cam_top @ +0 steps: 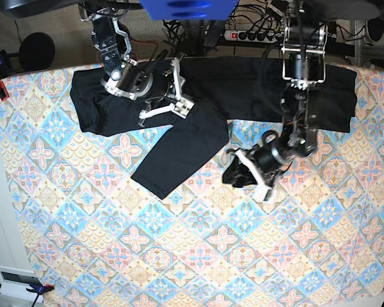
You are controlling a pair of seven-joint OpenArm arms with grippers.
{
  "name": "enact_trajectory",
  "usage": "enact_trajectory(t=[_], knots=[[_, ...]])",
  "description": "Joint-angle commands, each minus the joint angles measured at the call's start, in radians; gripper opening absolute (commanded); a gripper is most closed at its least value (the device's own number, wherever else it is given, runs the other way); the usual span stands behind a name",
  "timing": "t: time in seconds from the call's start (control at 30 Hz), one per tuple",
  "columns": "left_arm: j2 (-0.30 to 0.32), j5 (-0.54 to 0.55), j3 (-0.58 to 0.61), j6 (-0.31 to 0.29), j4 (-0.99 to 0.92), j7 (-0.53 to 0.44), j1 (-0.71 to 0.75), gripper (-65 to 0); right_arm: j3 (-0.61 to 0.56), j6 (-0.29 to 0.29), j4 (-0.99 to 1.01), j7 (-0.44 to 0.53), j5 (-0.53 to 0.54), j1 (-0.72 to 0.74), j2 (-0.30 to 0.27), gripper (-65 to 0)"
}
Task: Layout the t-shirt on the table in an organized manner, then fold the t-shirt properly
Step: 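Fold the sleeve with the right gripper back onto the shirt body, then grasp the loose shirt part with the left gripper and fold it onto the strip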
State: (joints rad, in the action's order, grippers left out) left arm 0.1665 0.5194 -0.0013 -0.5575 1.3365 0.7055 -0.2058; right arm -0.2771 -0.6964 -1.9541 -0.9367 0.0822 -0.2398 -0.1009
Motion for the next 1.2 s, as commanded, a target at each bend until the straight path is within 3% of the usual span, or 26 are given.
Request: enact_trajectory(t=[0.0, 0.2, 0.3, 0.47, 0.77, 0.97, 1.17], knots=[[-0.026, -0.005, 0.01, -0.005, -0.021, -0.017, -0.048, -45.7, 0.019, -0.002, -0.031, 0.023, 0.015, 0.007, 0.003, -51.6], [-0.169, -0.135, 0.011, -0.005, -0.256, -0.027, -0.183, -45.7, 0.058, -0.002, -0.046, 0.023, 0.017, 0.006, -0.026, -51.6], [-0.219, -0.193, 0.013, -0.003, -0.314, -0.076, -0.208, -45.7, 0.062, -0.002, -0.046, 0.025, 0.017, 0.006, -0.041, -51.7], [-0.278, -0.292, 0.013, 0.073, -0.461, -0.163, -0.263, -45.7, 0.062, -0.002, -0.046, 0.025, 0.018, 0.006, -0.046, -51.7], [-0.295, -0.358, 0.017, 0.08, -0.61, -0.206, -0.295, -45.9, 0.063, -0.002, -0.046, 0.026, 0.02, 0.012, -0.046, -51.7], [-0.284, -0.353, 0.248, 0.073, -0.608, -0.203, -0.28, -47.1, 0.058, -0.002, -0.046, 0.026, 0.021, 0.015, -0.046, -51.7], [-0.256, -0.341, 0.258, 0.073, -0.604, -0.212, -0.269, -65.0, 0.063, -0.002, -0.046, 0.026, 0.021, 0.015, -0.046, -51.7]])
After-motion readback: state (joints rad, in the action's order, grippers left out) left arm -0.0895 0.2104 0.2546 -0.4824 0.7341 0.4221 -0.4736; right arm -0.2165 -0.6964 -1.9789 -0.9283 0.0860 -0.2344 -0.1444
